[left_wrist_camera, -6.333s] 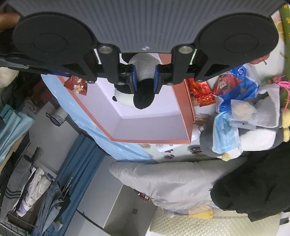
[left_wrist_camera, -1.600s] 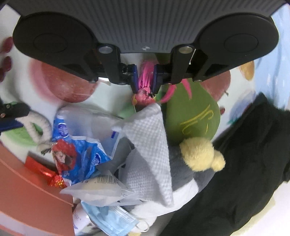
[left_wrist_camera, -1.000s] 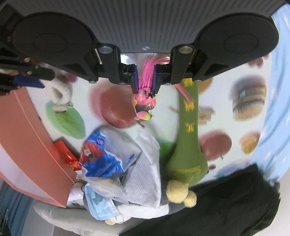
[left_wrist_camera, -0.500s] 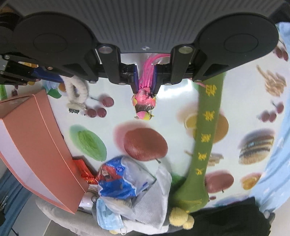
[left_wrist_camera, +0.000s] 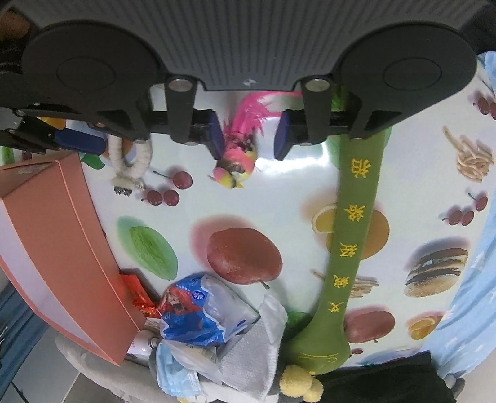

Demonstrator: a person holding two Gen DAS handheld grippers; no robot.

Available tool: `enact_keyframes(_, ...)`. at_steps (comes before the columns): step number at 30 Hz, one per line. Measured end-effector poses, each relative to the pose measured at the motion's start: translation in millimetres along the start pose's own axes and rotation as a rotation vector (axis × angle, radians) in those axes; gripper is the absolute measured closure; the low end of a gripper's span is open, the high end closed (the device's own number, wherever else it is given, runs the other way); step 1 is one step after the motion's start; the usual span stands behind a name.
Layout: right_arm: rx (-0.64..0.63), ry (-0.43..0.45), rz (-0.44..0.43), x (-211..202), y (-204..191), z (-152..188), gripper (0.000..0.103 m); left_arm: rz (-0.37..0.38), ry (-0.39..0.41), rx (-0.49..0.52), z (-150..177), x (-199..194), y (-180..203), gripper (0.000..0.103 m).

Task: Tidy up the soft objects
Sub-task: 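Carry the hair tie with the right tool while the left tool carries the pink charm to the box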

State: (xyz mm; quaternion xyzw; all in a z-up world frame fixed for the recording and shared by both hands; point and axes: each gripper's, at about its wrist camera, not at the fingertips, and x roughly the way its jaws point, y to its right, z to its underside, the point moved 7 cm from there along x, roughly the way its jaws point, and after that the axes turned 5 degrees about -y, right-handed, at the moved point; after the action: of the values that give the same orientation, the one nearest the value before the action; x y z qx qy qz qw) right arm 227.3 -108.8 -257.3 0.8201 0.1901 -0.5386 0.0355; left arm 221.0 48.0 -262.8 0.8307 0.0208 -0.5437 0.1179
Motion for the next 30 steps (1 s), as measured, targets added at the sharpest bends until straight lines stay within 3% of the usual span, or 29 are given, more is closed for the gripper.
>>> enact_keyframes(6,-0.051,0.030,0.020,11.0,-6.0,-5.0,0.048,-0.001,0.014,-0.011,-2.0,-3.1,-3.0,0.053)
enact_keyframes(8,-0.072,0.034,0.027,12.1,-8.6,-7.3,0.058,0.010,0.020,-0.015,-2.8,-4.2,-3.3,0.052)
enact_keyframes(9,-0.077,0.035,0.025,12.1,-9.4,-8.3,0.075,0.018,0.025,-0.019,-3.0,-5.0,-3.3,0.052)
enact_keyframes(10,-0.082,0.032,0.021,12.3,-10.2,-8.8,0.082,0.025,0.029,-0.021,-3.3,-5.3,-3.1,0.052)
enact_keyframes(17,-0.072,0.033,0.020,3.1,-8.3,-7.7,0.085,0.062,0.041,-0.002,-4.5,-4.4,5.3,0.052)
enact_keyframes(26,-0.025,0.034,0.017,-8.4,1.1,1.1,0.085,0.045,0.026,0.028,-5.0,12.3,12.6,0.054)
enact_keyframes(30,-0.008,0.044,0.014,-14.1,4.9,0.1,0.085,0.022,0.024,0.045,-5.5,18.0,11.2,0.070)
